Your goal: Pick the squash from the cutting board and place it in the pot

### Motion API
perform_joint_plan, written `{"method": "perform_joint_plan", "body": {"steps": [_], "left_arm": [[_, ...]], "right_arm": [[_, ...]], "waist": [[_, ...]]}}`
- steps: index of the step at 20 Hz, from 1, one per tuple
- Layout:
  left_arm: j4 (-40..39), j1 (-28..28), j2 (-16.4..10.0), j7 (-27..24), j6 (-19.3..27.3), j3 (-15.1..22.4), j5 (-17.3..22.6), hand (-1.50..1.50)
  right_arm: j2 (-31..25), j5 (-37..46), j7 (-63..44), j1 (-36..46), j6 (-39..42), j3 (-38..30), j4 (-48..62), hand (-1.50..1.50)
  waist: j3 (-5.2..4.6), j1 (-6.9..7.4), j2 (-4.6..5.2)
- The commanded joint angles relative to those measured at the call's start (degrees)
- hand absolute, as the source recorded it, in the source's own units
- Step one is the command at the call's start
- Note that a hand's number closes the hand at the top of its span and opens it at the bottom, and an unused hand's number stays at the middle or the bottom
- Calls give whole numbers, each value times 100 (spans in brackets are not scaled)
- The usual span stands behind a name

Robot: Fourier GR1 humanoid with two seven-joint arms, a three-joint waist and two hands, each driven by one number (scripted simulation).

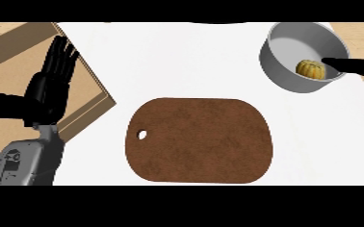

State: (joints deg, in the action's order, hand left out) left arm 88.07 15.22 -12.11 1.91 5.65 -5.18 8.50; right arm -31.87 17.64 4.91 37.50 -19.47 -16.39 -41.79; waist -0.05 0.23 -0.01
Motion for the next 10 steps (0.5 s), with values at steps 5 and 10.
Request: {"method": "perform_joint_plan", "body": {"steps": [5, 10], "left_arm": [[197, -7, 94, 227, 156, 46, -93, 0], [326, 1, 110, 391, 158, 52, -108, 0]], "right_arm": [[-138, -1224, 599, -414, 234, -1125, -236, -150], [-474, -1667, 1110, -756, 522, -1578, -203, -150]], "waist": [[10, -35, -4], [9, -34, -2]]}}
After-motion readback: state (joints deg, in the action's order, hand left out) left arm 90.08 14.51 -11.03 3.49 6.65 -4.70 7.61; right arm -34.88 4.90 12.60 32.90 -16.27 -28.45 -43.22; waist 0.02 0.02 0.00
